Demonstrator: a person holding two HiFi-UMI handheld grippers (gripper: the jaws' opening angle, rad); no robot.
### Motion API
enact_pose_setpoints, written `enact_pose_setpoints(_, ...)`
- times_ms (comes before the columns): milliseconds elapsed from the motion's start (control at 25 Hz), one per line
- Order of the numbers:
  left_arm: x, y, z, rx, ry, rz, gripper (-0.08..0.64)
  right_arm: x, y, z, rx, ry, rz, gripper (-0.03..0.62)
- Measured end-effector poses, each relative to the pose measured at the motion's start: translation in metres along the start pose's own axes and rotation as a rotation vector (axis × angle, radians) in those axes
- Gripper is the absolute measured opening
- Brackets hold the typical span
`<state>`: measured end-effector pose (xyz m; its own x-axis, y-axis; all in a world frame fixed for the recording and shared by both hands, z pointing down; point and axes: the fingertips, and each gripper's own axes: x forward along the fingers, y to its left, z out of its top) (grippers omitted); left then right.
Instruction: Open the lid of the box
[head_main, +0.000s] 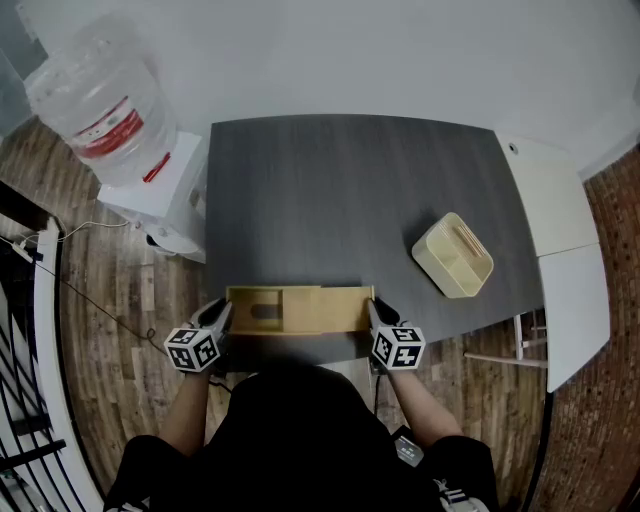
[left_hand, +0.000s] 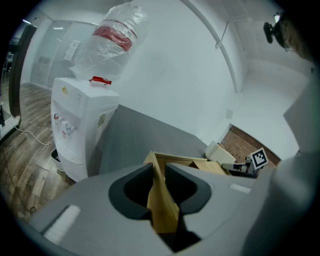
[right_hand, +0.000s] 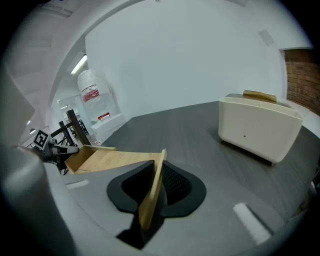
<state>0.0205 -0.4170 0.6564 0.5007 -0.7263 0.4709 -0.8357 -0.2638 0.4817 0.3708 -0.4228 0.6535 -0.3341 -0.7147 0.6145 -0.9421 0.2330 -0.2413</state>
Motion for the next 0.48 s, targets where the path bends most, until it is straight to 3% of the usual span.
enact_pose_setpoints(480, 0.001, 0.003, 0.0, -0.009, -0.011, 0.025, 0.072, -0.006, -0.028, 0.0, 0.033, -0.005, -0.046, 0.046)
